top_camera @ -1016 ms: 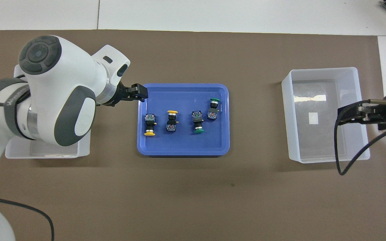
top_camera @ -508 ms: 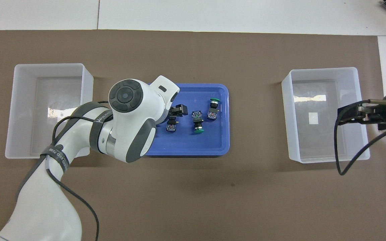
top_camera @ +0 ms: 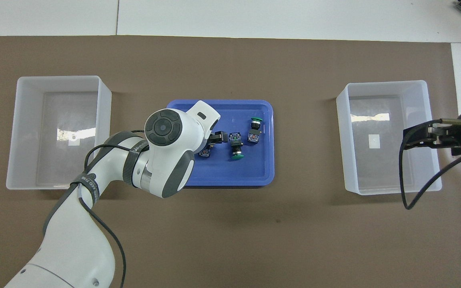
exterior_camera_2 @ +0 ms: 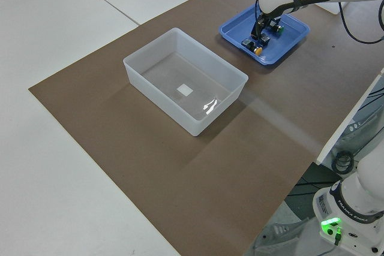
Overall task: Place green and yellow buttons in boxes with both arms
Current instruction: 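Grasp a yellow-capped button in the tray with the left gripper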
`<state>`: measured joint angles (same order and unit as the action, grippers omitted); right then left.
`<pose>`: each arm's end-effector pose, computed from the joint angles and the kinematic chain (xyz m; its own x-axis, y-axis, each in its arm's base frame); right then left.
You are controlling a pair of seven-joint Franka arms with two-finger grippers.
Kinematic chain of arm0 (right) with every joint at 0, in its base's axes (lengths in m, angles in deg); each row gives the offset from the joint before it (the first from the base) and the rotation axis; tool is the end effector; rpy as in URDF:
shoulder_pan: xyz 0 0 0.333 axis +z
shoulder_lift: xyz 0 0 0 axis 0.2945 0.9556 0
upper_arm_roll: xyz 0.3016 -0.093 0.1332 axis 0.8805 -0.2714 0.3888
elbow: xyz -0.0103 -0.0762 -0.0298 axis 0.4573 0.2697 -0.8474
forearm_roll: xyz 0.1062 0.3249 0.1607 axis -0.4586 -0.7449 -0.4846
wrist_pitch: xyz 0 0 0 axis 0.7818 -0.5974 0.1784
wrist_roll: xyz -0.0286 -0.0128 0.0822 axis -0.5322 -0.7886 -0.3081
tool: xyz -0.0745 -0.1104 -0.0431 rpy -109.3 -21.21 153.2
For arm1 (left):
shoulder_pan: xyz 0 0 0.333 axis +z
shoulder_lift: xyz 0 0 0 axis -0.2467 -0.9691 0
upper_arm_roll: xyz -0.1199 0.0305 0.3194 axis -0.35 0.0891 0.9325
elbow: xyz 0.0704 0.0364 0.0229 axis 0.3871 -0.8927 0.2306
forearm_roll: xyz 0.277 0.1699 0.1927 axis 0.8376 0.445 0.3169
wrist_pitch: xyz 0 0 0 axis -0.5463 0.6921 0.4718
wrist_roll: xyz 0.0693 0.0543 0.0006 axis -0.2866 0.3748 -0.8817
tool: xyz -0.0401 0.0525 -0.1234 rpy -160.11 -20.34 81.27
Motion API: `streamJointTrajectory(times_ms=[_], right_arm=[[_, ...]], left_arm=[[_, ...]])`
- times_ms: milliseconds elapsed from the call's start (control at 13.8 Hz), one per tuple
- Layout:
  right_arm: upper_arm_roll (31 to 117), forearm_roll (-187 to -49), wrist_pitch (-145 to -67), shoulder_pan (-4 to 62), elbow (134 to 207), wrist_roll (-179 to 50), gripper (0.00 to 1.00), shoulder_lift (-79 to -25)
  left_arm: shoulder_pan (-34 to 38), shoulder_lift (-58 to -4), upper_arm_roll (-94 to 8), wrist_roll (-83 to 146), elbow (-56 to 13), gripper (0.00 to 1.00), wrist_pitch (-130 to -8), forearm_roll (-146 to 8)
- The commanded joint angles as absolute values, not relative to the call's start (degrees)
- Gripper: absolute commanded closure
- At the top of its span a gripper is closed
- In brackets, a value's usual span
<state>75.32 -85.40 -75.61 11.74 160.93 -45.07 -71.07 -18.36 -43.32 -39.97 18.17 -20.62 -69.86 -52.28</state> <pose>0.5071 0.0245 0.6186 0.9870 -0.1545 -0.0438 -0.1520 -0.9868 0.0552 0.5425 -0.3555 0.3187 0.9966 0.0333 0.0755 0.0201 -0.9853 0.1696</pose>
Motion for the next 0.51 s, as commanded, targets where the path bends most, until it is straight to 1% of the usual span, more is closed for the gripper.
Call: streamJointTrajectory(times_ms=[0,290,363,435], right_arm=[[75.6,-87.06,-76.11,10.89,162.32,-46.56,0.0,-72.31],[75.6,-87.06,-76.11,10.89,162.23,-46.56,0.0,-72.31],[75.6,-87.06,-76.11,10.89,162.32,-46.56,0.0,-72.31],[75.6,-87.06,-76.11,10.89,162.23,-46.56,0.0,-72.31]], left_arm=[[-18.94,-42.96,-39.24,19.97,-22.89,0.15,-72.24,-52.42],[-18.94,-42.97,-39.24,19.89,-22.98,0.55,-72.07,-52.42],[-18.94,-42.97,-39.24,19.97,-22.98,0.63,-71.98,-52.42],[-18.94,-42.97,-39.15,19.97,-22.98,0.79,-71.81,-52.42]])
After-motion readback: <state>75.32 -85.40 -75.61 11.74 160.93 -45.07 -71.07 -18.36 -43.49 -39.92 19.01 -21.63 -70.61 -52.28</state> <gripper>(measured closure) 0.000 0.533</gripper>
